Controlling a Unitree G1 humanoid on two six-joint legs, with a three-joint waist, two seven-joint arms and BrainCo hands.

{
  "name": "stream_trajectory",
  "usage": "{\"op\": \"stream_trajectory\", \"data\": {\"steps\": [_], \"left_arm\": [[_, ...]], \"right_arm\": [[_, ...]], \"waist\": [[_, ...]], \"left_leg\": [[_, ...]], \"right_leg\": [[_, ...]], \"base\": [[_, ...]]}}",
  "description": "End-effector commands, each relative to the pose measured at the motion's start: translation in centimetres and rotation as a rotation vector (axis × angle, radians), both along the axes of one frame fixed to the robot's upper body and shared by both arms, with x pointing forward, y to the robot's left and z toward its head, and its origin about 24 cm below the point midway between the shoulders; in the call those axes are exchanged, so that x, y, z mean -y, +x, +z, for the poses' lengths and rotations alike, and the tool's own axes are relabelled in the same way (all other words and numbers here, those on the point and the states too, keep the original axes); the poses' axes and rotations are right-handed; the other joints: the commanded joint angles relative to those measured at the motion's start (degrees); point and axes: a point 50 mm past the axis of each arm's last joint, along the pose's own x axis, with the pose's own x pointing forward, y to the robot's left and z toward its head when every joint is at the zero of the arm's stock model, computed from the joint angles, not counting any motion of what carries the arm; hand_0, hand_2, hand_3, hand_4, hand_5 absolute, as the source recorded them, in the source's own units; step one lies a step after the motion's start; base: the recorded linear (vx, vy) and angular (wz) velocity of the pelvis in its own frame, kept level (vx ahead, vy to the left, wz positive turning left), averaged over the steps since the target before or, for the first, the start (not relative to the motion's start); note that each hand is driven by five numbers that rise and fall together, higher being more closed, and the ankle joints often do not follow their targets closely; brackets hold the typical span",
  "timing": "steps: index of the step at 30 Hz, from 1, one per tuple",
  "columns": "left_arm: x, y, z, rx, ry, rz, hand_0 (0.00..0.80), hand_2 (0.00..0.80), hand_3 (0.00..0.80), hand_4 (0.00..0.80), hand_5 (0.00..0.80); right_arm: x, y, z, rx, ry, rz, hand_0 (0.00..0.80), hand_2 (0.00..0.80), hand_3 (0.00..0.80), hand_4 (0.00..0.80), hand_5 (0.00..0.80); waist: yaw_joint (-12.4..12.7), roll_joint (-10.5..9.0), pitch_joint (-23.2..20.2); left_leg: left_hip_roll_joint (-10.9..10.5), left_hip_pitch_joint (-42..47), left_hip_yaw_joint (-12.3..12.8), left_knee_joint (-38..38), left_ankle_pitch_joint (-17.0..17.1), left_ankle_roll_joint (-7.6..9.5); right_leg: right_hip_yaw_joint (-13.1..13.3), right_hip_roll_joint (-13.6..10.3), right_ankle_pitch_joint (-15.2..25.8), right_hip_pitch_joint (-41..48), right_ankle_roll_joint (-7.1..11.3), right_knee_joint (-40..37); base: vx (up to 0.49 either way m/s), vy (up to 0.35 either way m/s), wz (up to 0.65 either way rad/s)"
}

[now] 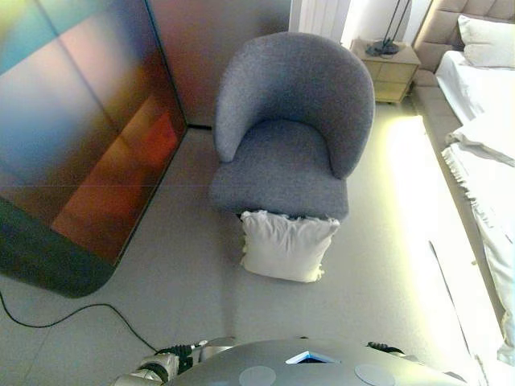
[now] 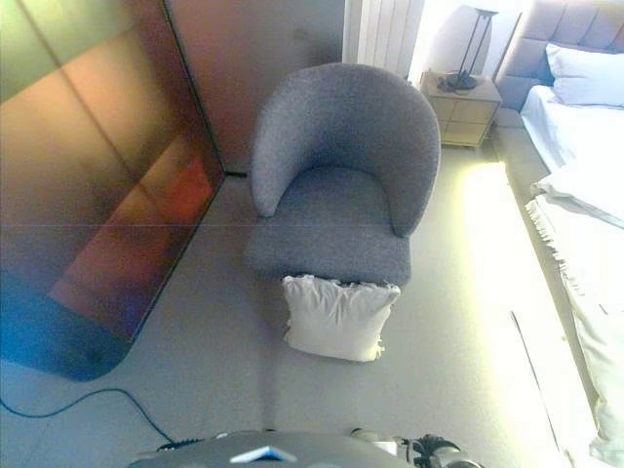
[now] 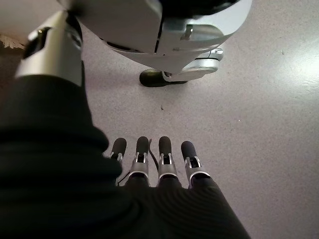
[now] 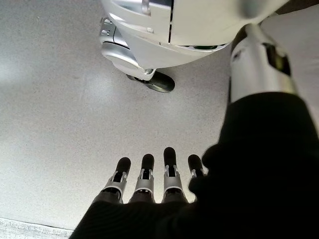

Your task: Pick up the cushion and take it to the sofa

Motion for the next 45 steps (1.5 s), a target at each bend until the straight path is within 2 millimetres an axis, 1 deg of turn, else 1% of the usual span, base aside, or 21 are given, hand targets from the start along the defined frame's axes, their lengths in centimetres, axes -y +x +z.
{"op": "stream_trajectory", "data": {"steps": [1, 10, 17, 22, 29, 31, 33, 34, 36, 37, 38, 39, 40, 42, 44, 45], "left_arm": [[0.0, 0.6, 0.1, -0.046, 0.016, -0.041, 0.0, 0.0, 0.0, 0.0, 0.0], [-0.1, 0.5, 0.1, -0.027, 0.013, -0.037, 0.0, 0.0, 0.0, 0.0, 0.0], [-0.2, 0.6, 0.1, -0.021, 0.019, -0.023, 0.0, 0.0, 0.0, 0.0, 0.0], [-0.3, 0.5, 0.1, -0.025, 0.026, -0.01, 0.0, 0.0, 0.0, 0.0, 0.0], [-0.4, 0.4, 0.1, -0.028, 0.045, -0.001, 0.0, 0.0, 0.0, 0.0, 0.0], [-0.4, 0.6, 0.1, -0.013, 0.062, 0.016, 0.0, 0.0, 0.0, 0.0, 0.0], [-0.4, 1.1, 0.2, 0.013, 0.082, 0.066, 0.0, 0.0, 0.0, 0.0, 0.0], [-0.5, 1.4, 0.2, 0.027, 0.09, 0.087, 0.0, 0.0, 0.0, 0.0, 0.0], [-0.5, 1.8, 0.3, 0.055, 0.091, 0.11, 0.0, 0.0, 0.0, 0.0, 0.0], [-0.4, 1.8, 0.3, 0.059, 0.085, 0.122, 0.0, 0.0, 0.0, 0.0, 0.0], [-0.4, 1.7, 0.2, 0.056, 0.079, 0.128, 0.0, 0.0, 0.0, 0.0, 0.0], [-0.3, 1.5, 0.2, 0.048, 0.075, 0.136, 0.0, 0.0, 0.0, 0.0, 0.0], [-0.4, 1.3, 0.2, 0.042, 0.074, 0.145, 0.0, 0.0, 0.0, 0.0, 0.0], [-0.6, 0.9, 0.2, 0.032, 0.078, 0.166, 0.0, 0.0, 0.0, 0.0, 0.0], [-0.7, 0.3, 0.2, 0.026, 0.077, 0.167, 0.0, 0.0, 0.0, 0.0, 0.0], [-0.7, 0.0, 0.1, 0.02, 0.073, 0.166, 0.0, 0.0, 0.0, 0.0, 0.0]], "right_arm": [[-0.4, 1.7, 0.1, 0.004, -0.012, 0.011, 0.0, 0.0, 0.0, 0.0, 0.0], [-0.3, 1.7, 0.1, 0.01, -0.021, 0.008, 0.0, 0.0, 0.0, 0.0, 0.0], [-0.2, 2.2, 0.2, 0.042, -0.031, 0.006, 0.0, 0.0, 0.0, 0.0, 0.0], [-0.3, 2.1, 0.1, 0.032, -0.026, 0.019, 0.0, 0.0, 0.0, 0.0, 0.0], [-0.4, 2.1, 0.1, 0.018, -0.026, 0.047, 0.0, 0.0, 0.0, 0.0, 0.0], [-0.4, 2.4, 0.1, 0.018, -0.025, 0.064, 0.0, 0.0, 0.0, 0.0, 0.0], [-0.2, 3.0, 0.3, 0.025, -0.029, 0.079, 0.0, 0.0, 0.0, 0.0, 0.0], [-0.1, 3.3, 0.3, 0.029, -0.034, 0.088, 0.0, 0.0, 0.0, 0.0, 0.0], [0.3, 4.1, 0.6, 0.044, -0.052, 0.098, 0.0, 0.0, 0.0, 0.0, 0.0], [0.5, 4.4, 0.7, 0.05, -0.06, 0.103, 0.0, 0.0, 0.0, 0.0, 0.0], [0.8, 4.6, 0.9, 0.055, -0.067, 0.104, 0.0, 0.0, 0.0, 0.0, 0.0], [1.1, 4.8, 1.0, 0.059, -0.072, 0.102, 0.0, 0.0, 0.0, 0.0, 0.0], [1.2, 4.9, 1.0, 0.062, -0.073, 0.099, 0.0, 0.0, 0.0, 0.0, 0.0], [1.5, 5.0, 1.1, 0.064, -0.07, 0.104, 0.0, 0.0, 0.0, 0.0, 0.0], [1.8, 4.8, 1.2, 0.059, -0.079, 0.102, 0.0, 0.0, 0.0, 0.0, 0.0], [1.9, 4.7, 1.2, 0.057, -0.085, 0.102, 0.0, 0.0, 0.0, 0.0, 0.0]], "waist": [[-0.9, -1.52, 1.0], [-0.5, -1.69, 1.0], [-0.4, -1.72, 1.1], [-0.2, -1.68, 1.0], [0.3, -1.75, 1.0], [0.5, -2.13, 1.4], [1.0, -3.18, 2.5], [1.2, -3.66, 3.2], [2.2, -4.28, 5.5], [2.5, -4.27, 6.4], [2.9, -4.0, 7.3], [3.3, -3.56, 7.9], [3.7, -3.11, 8.4], [4.4, -2.11, 9.2], [5.2, -0.25, 9.0], [5.5, 0.25, 8.9]], "left_leg": [[-1.3, 0.4, 0.0, 0.0, -5.5, 2.24], [-1.3, 0.2, -0.2, 0.0, -5.5, 2.2], [-1.3, 0.2, -0.4, 0.0, -5.4, 2.2], [-1.1, 0.2, -0.4, 0.0, -5.4, 2.12], [-1.1, 0.5, -1.4, 0.0, -5.1, 1.94], [-0.8, 0.0, -1.3, 2.6, -5.5, 1.58], [-0.5, -3.1, -1.1, 10.6, -7.4, 1.43], [-0.3, -4.9, -1.2, 14.9, -7.6, 1.43], [0.6, -12.4, -3.1, 28.5, -4.2, 1.11], [0.7, -15.3, -3.5, 33.3, -3.3, 1.19], [0.7, -17.8, -4.0, 36.5, -2.5, 1.25], [0.6, -19.4, -4.1, 37.0, -1.8, 1.13], [0.3, -20.2, -4.1, 35.4, -1.0, 0.85], [0.5, -20.3, -3.7, 30.2, 1.8, -0.23], [1.9, -20.5, -2.1, 19.6, 5.9, -1.4], [2.4, -20.2, -1.8, 15.7, 7.8, -1.91]], "right_leg": [[-0.5, -1.5, -1.8, 0.3, 2.56, 0.2], [-0.8, -1.5, -1.8, 0.4, 2.55, 0.2], [-1.0, -1.5, -1.8, 0.5, 2.46, 0.2], [-1.2, -1.3, -2.0, 0.6, 2.31, 0.2], [-1.3, -0.7, -2.4, 0.8, 1.74, 0.2], [-1.3, -0.7, -2.5, 0.8, 1.14, 0.5], [-1.8, -1.6, -2.5, -0.1, 0.3, 2.2], [-2.0, -2.0, -2.7, -0.6, -0.22, 3.0], [-2.2, -2.3, -2.9, -1.8, -2.08, 5.4], [-2.0, -2.3, -3.1, -2.2, -2.78, 6.3], [-1.6, -2.1, -3.4, -2.3, -3.31, 7.1], [-1.4, -1.7, -4.0, -2.0, -3.54, 7.6], [-1.2, -1.4, -4.6, -1.3, -3.52, 7.8], [-0.7, -0.3, -6.1, 0.6, -3.38, 7.8], [-0.4, 1.6, -8.6, 3.7, -3.09, 7.5], [-0.2, 2.0, -9.4, 5.1, -3.02, 7.4]], "base": [[0.0, 0.0, 0.0], [0.0, 0.0, 0.0], [0.0, 0.0, 0.0], [0.026, -0.031, 0.0], [0.04, -0.068, 0.01], [0.009, -0.102, 0.01], [-0.042, -0.122, 0.03], [-0.076, -0.143, 0.11], [-0.105, -0.153, 0.19], [-0.095, -0.122, 0.16], [-0.048, -0.067, 0.03], [0.009, -0.017, -0.07], [0.082, 0.018, -0.13], [0.161, 0.037, -0.05], [0.296, 0.072, 0.08], [0.377, 0.121, 0.07]]}}
